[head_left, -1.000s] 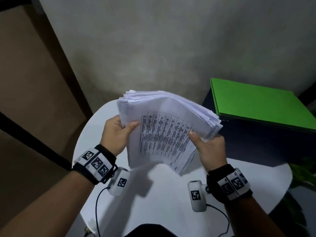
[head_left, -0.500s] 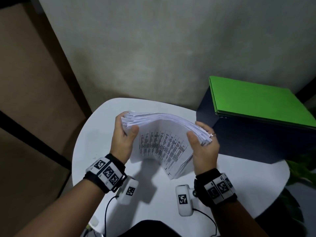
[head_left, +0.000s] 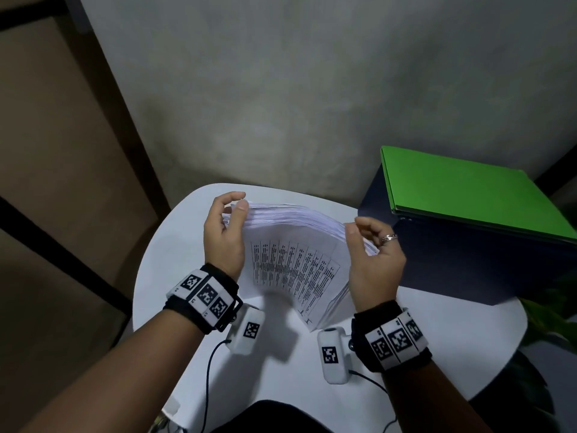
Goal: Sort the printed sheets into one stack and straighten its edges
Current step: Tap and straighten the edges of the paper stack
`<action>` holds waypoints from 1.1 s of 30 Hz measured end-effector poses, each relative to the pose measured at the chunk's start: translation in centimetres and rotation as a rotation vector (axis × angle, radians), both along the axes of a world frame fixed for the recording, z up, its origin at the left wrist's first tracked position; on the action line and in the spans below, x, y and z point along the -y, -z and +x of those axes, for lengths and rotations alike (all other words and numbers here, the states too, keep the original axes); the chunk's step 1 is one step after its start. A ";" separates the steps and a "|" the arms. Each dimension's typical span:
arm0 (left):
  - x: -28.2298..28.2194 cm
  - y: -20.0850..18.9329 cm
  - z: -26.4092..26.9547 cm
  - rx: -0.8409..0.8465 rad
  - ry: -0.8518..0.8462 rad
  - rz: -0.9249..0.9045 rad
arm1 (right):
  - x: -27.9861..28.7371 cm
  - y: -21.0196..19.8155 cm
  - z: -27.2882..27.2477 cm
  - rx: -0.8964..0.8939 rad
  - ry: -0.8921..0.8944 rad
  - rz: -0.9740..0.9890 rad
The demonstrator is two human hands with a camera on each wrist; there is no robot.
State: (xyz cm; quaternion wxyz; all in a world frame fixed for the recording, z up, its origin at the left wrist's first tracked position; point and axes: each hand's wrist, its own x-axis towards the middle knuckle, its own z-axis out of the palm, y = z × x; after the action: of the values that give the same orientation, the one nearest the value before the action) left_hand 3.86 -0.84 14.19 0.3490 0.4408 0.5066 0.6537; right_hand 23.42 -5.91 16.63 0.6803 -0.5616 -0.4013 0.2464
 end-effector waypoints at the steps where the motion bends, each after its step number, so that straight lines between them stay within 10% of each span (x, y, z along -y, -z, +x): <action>1: -0.1 -0.2 0.0 -0.020 -0.009 0.003 | -0.1 -0.1 0.0 -0.007 0.009 -0.003; 16: -1.6 -0.9 0.2 -0.121 -0.039 -0.070 | -0.6 0.7 0.1 -0.091 0.066 -0.062; 22: -1.5 0.9 -2.0 -0.093 0.395 0.034 | 0.2 1.9 1.0 -0.123 -0.130 -0.028; 33: -0.8 0.8 -2.8 -0.053 0.485 -0.010 | -0.6 2.5 3.2 -0.019 -0.210 -0.095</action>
State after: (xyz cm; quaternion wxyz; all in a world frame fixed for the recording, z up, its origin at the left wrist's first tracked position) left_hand 1.09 -0.02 13.40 0.4844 0.5647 0.3981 0.5367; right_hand 26.62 -5.31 14.09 0.6271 -0.5458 -0.4391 0.3406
